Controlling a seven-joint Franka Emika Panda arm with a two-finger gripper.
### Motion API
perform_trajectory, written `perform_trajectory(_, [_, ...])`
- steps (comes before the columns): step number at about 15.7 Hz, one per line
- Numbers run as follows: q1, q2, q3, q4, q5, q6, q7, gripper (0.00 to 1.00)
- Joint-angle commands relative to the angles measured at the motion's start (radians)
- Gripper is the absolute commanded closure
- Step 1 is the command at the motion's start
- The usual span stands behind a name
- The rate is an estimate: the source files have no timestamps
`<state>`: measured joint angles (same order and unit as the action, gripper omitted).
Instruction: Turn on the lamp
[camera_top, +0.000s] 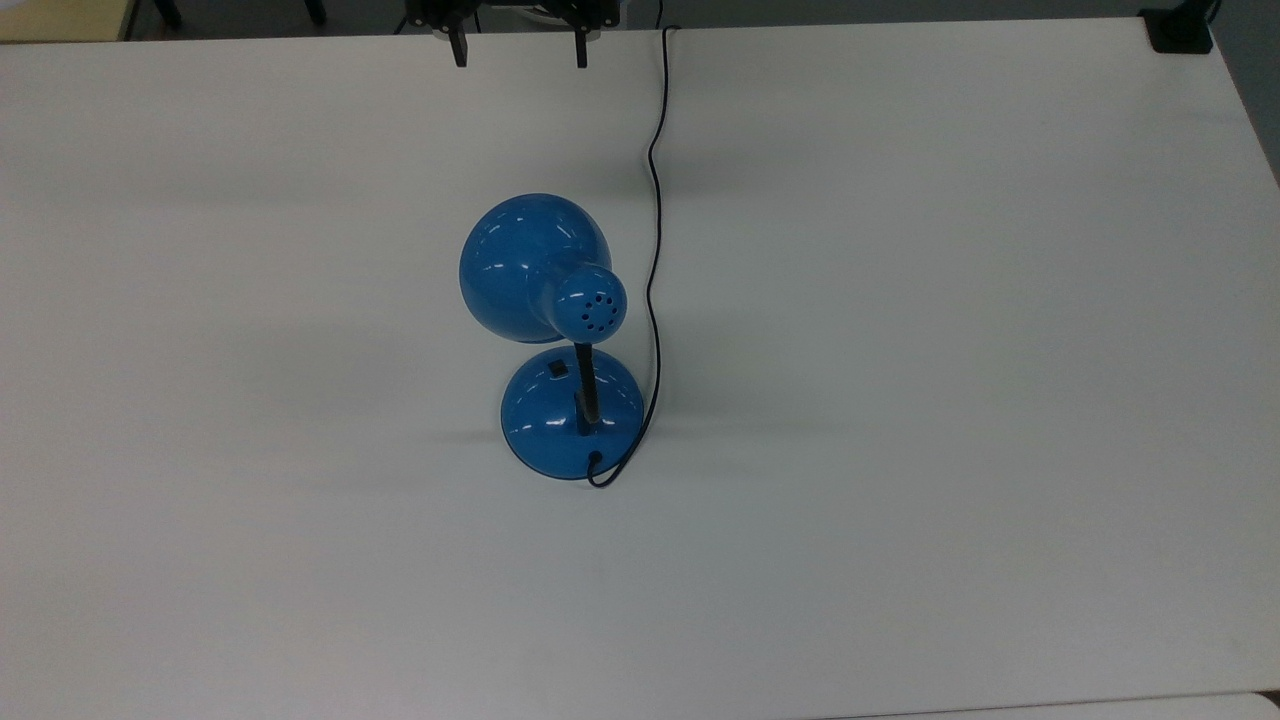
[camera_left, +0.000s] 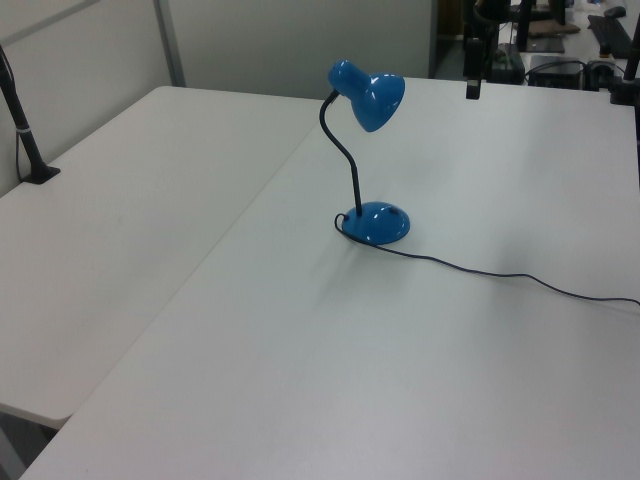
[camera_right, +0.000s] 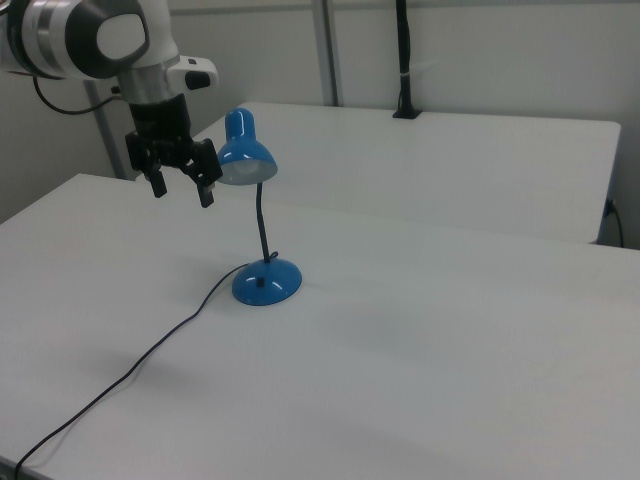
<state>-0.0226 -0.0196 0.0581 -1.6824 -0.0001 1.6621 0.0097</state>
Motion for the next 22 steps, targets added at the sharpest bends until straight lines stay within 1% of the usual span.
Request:
perform_trajectory(1, [0.007, 0.024, -0.014, 0.038, -0.008, -0.021, 0.012, 0.00])
perform_trajectory(5, [0.015, 0.101, -0.011, 0.085, -0.024, -0.035, 0.016, 0.00])
perform_trajectory(6, [0.015, 0.105, -0.009, 0.093, -0.024, -0.032, 0.024, 0.00])
perform_trajectory(10, [0.009, 0.096, -0.014, 0.095, -0.023, -0.024, 0.024, 0.00])
perform_trajectory(12, [0.004, 0.077, -0.012, 0.086, -0.018, -0.021, 0.016, 0.00])
perform_trajectory(13, [-0.005, 0.060, -0.012, 0.069, -0.018, -0.018, 0.009, 0.05])
perform_trajectory(14, [-0.011, 0.041, -0.011, 0.049, -0.017, -0.006, -0.010, 0.22])
perform_trajectory(15, [-0.008, 0.020, -0.012, 0.023, -0.014, 0.020, -0.049, 0.41])
perform_trajectory(16, [-0.004, -0.002, -0.012, -0.023, -0.012, 0.054, -0.091, 0.64])
perform_trajectory(17, [0.003, -0.031, -0.014, -0.078, -0.011, 0.103, -0.117, 0.82])
perform_trajectory(18, [0.009, -0.061, -0.015, -0.141, -0.009, 0.167, -0.119, 0.92])
perform_trajectory(19, [0.018, -0.087, -0.017, -0.208, -0.009, 0.239, -0.123, 1.00])
perform_trajectory(20, [0.030, -0.100, -0.020, -0.261, -0.006, 0.319, -0.123, 1.00])
perform_trajectory(22, [0.059, -0.095, -0.047, -0.338, 0.015, 0.465, -0.143, 1.00])
